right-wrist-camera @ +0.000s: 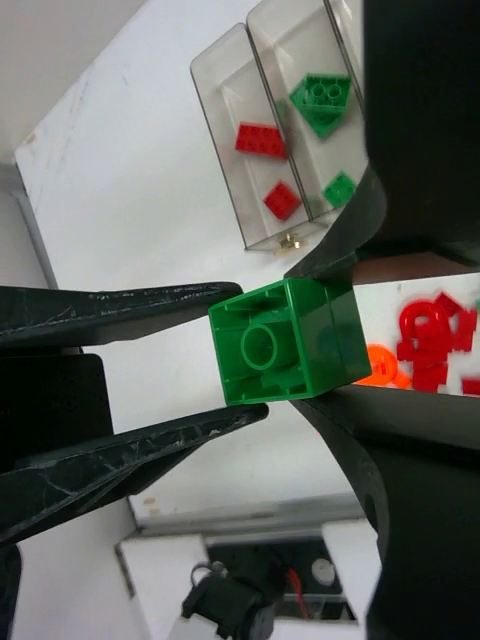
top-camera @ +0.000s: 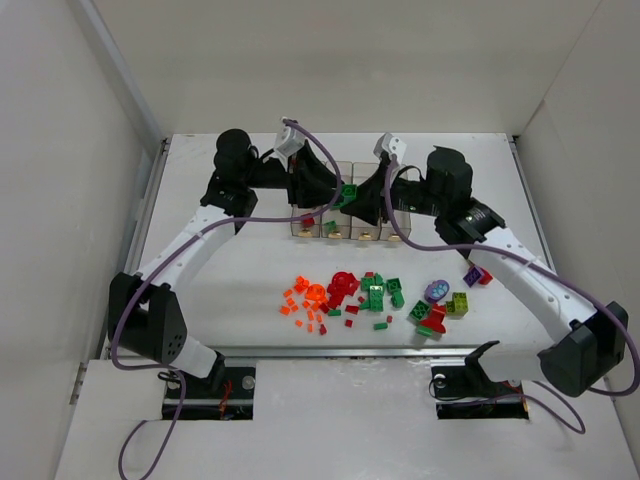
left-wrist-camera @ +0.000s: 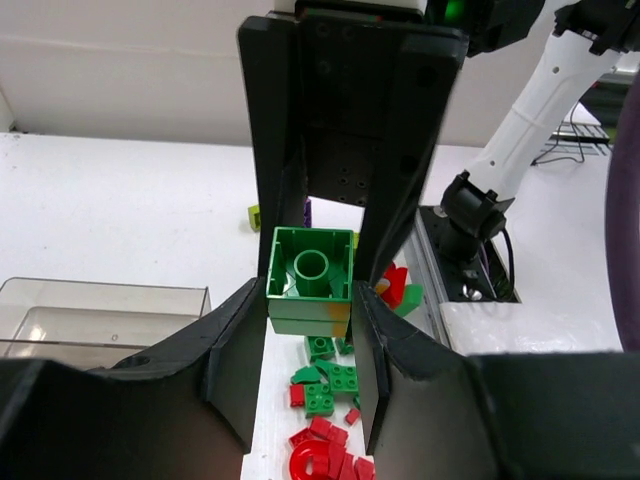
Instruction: Sort the legos into containers by color
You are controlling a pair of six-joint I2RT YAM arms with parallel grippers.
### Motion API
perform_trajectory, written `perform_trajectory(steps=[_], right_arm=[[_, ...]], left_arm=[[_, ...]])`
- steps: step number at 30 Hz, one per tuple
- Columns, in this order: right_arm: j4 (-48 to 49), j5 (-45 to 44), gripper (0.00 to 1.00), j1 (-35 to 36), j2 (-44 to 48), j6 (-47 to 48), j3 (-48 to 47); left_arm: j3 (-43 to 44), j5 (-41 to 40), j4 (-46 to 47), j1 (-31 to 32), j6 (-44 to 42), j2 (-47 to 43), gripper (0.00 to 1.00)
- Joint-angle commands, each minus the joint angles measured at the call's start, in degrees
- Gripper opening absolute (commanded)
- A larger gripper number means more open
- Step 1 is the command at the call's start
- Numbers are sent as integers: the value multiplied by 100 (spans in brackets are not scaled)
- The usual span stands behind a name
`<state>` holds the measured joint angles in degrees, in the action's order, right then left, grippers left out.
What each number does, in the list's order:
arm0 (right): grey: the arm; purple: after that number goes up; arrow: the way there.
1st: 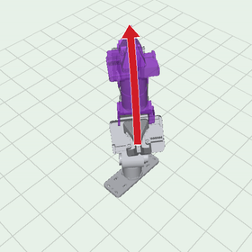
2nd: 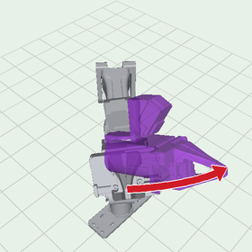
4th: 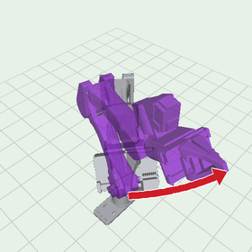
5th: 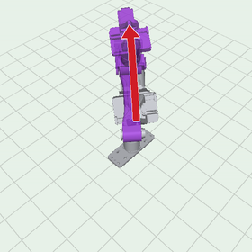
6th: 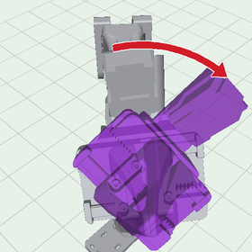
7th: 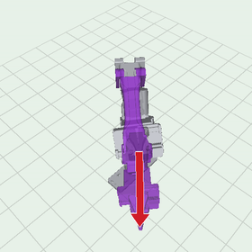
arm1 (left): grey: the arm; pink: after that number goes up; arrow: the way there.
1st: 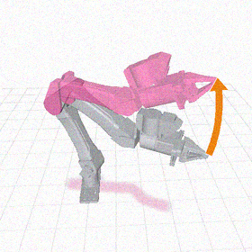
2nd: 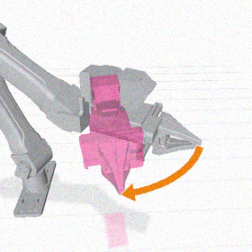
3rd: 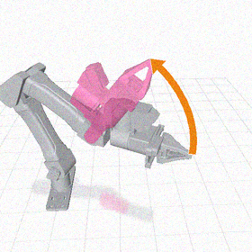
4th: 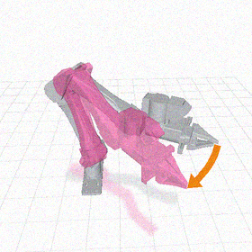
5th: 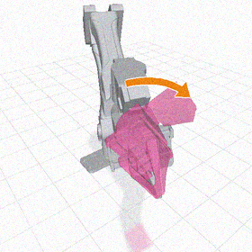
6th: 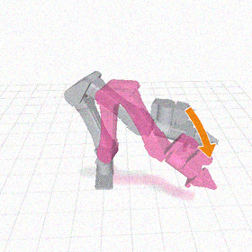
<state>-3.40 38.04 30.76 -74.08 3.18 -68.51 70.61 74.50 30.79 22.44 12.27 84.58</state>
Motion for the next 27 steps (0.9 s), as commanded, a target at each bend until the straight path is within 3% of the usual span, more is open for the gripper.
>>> perform_trajectory(steps=[1, 4, 7, 11, 18, 27], right_arm=[[182, 54, 37, -53, -18, -168, -57], [182, 54, 14, -53, -80, -239, -110], [234, 54, 0, -53, -80, -292, -171], [296, 107, 0, -53, -80, -292, -102], [296, 168, 0, -53, -440, -292, 329], [296, 274, 0, -106, -1396, -292, -188]], left_arm=[[-64, 91, 340, -2, 91, -275, 0], [-65, 91, 393, -2, 91, -275, 0], [-118, 91, 393, -2, 144, -275, 0], [-170, -128, 489, -125, 363, -275, 0], [-170, -691, 1912, -757, 1496, -161, 0], [-310, -630, 1966, -1057, 1497, -55, 0]])
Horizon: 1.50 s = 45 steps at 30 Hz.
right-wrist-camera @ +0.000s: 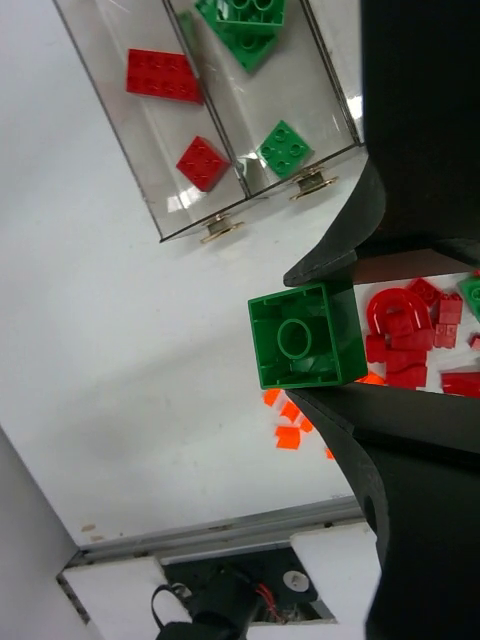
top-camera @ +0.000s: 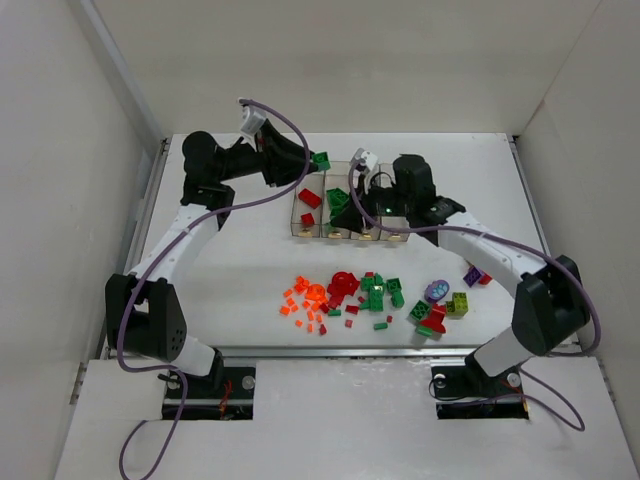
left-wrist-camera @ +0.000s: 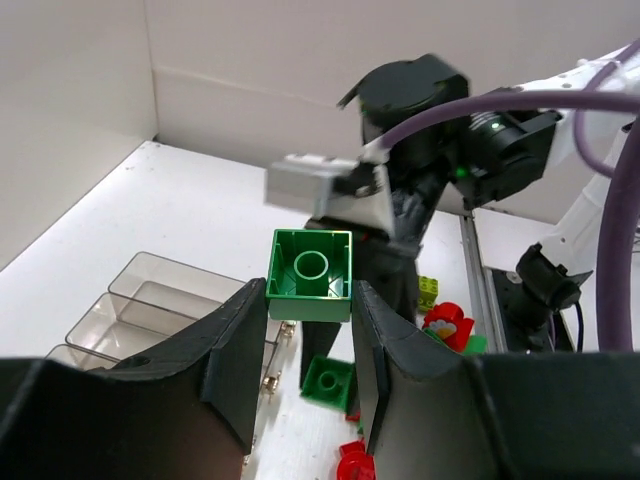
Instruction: Sort the legos into containers by color
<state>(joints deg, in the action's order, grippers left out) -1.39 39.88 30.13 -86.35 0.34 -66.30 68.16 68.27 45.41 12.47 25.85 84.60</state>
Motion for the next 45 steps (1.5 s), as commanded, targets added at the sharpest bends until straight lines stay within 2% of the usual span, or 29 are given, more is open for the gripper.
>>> perform_trajectory(steps=[1, 5, 9, 13, 18, 19, 25, 29, 32, 33, 36, 39, 42, 45], right_arm=[[95, 90, 0, -112, -294, -60, -514], [95, -1022, 0, -226, -1146, -402, -1225], [-36, -1726, 0, -446, -2270, -701, -2227], [-107, -1993, 0, -727, -3245, -1167, -3141], [-160, -1950, 4, -868, -3880, -1282, -3696], [-160, -1723, 8, -868, -3959, -1282, -3758], [-160, -1606, 23, -921, -4197, -1282, -3864], [-160, -1465, 39, -921, -4250, -1282, -3864], [-160, -1465, 45, -921, -4250, -1282, -3864], [-160, -1465, 52, -921, -4250, -1282, -3864], [-160, -1465, 61, -921, -4250, -1282, -3917], [-213, -1465, 66, -921, -4197, -1282, -3969], [-213, -1395, 66, -921, -4075, -1282, -4022], [-213, -1334, 66, -982, -3795, -1282, -4022]], left_arm=[[-66, -7, 504, -60, 88, -57, 0], [-250, -7, 504, -341, -158, -57, 0], [-303, -138, -4, -517, -615, -57, 0], [-426, -262, -444, -710, -993, -57, 0], [-531, -314, -498, -843, -1108, -5, 0], [-532, -367, -498, -843, -1108, 48, 0], [-532, -367, -551, -843, -1275, 180, 0], [-532, -367, -551, -843, -1275, 233, 0], [-532, -367, -551, -843, -1328, 233, 0], [-532, -367, -551, -843, -1328, 233, 0], [-532, -367, -551, -843, -1328, 233, 0], [-584, -367, -551, -843, -1380, 233, 0], [-585, -367, -603, -843, -1512, 233, 0], [-585, -428, -1031, -764, -2089, 311, 0]])
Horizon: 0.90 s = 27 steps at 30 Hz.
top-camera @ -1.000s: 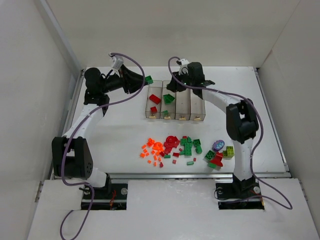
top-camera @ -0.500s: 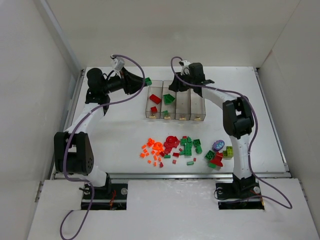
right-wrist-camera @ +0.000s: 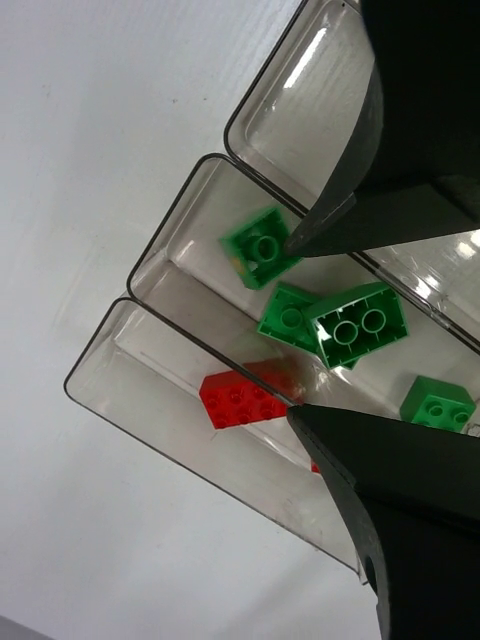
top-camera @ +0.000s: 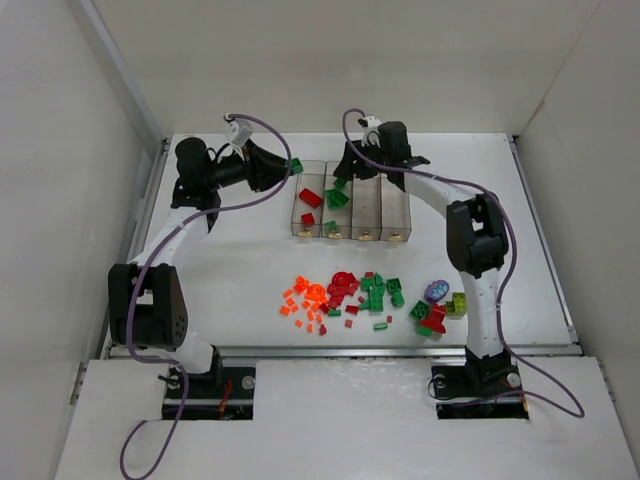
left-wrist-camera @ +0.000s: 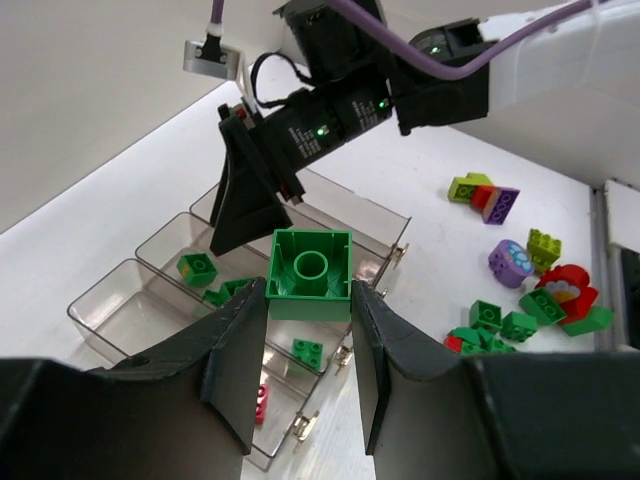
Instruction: Sort the legos into containers by color
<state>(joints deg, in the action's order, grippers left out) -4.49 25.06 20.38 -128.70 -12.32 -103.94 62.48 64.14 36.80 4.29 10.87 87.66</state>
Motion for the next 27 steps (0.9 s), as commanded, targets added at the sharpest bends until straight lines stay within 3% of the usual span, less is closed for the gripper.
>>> perform_trajectory(steps=[1, 7, 18, 19, 22, 23, 26, 27], right_arm=[[98, 148, 66, -8, 547, -16, -171], [98, 17, 66, -367, 1451, -16, 460], [98, -115, 68, -614, 2253, 256, 1552], [98, -115, 68, -614, 2305, 256, 1622], [45, -115, 68, -614, 2306, 326, 1623], [-33, -115, 68, -614, 2358, 396, 1623], [-105, -115, 69, -614, 2359, 502, 1561], [-165, -115, 70, -614, 2359, 502, 1561]], left_arm=[[-16, -76, -347, 106, -821, 6, 0], [773, -989, -2664, 1001, -3291, 743, 0], [2276, -2440, -3767, 1872, -4594, 2290, 0], [2330, -2441, -3768, 1873, -4646, 2369, 11], [2401, -2520, -3987, 1873, -4866, 2493, 29], [2401, -2520, -4048, 1873, -4936, 2493, 41], [2339, -2380, -4049, 1873, -5016, 2423, 60], [2287, -2293, -4049, 1873, -5016, 2362, 71]])
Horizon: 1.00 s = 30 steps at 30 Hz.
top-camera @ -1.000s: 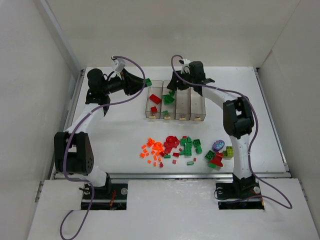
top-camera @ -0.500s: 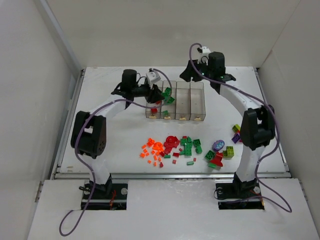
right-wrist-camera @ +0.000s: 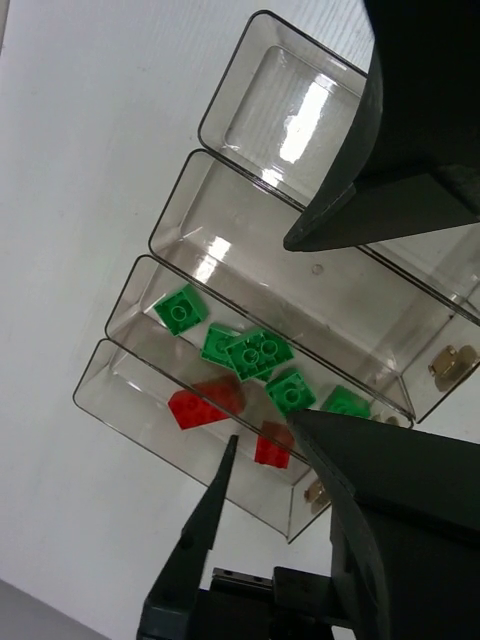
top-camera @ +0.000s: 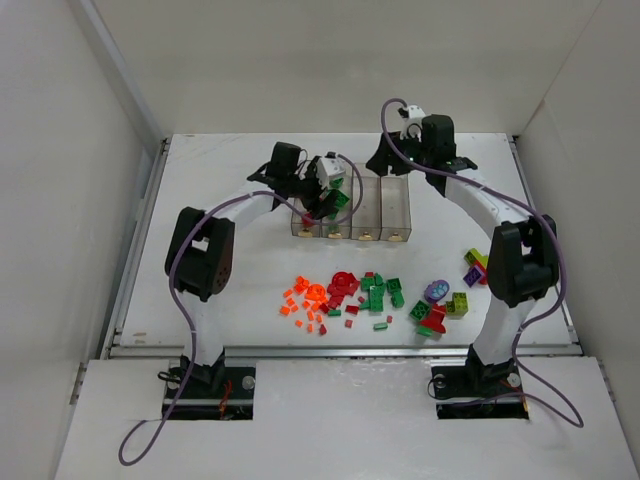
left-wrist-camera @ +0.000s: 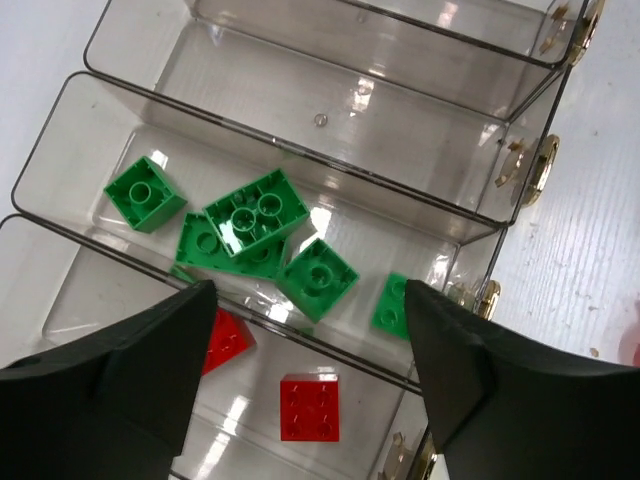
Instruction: Sort the legos into containers by color
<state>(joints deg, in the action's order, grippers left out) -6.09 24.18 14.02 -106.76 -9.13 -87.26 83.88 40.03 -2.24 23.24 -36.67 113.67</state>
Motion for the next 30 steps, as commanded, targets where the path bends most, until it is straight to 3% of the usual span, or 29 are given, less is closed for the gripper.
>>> perform_trajectory(steps=[1, 9, 13, 14, 15, 16, 19, 22, 27, 30], right_arm=[[-59, -28, 70, 22, 217, 183, -107], [-998, -528, 71, 22, 691, 297, -143], [-1438, -1457, 71, 22, 1402, 166, 516], [-1604, -1643, 73, 152, 1560, 165, 683], [-1702, -1836, 74, 214, 1849, 26, 1006], [-1790, -2030, 74, 285, 1974, -45, 1166], [-2281, -2776, 74, 845, 2439, -334, 1833], [-2406, -2832, 75, 1128, 2668, -755, 2265], [-2344, -2744, 75, 1524, 2950, -1152, 3004], [-2415, -2805, 75, 1709, 2618, -1214, 3057]], left_arm=[[147, 119, -145, -22, -262, -240, 74], [199, 119, -303, 31, -157, -871, 78], [-160, -205, -558, -21, -51, -1827, 81], [-300, -328, -558, -22, 36, -2039, 83], [-650, -495, -497, -22, 124, -2259, 97], [-845, -949, -497, -22, 194, -2487, 100], [-1644, -2125, -286, -22, 737, -3584, 100], [-2363, -2788, -286, -22, 1064, -4132, 100], [-3280, -3028, 127, 48, 1504, -5124, 100], [-3685, -3080, 285, 110, 1697, -5468, 100]])
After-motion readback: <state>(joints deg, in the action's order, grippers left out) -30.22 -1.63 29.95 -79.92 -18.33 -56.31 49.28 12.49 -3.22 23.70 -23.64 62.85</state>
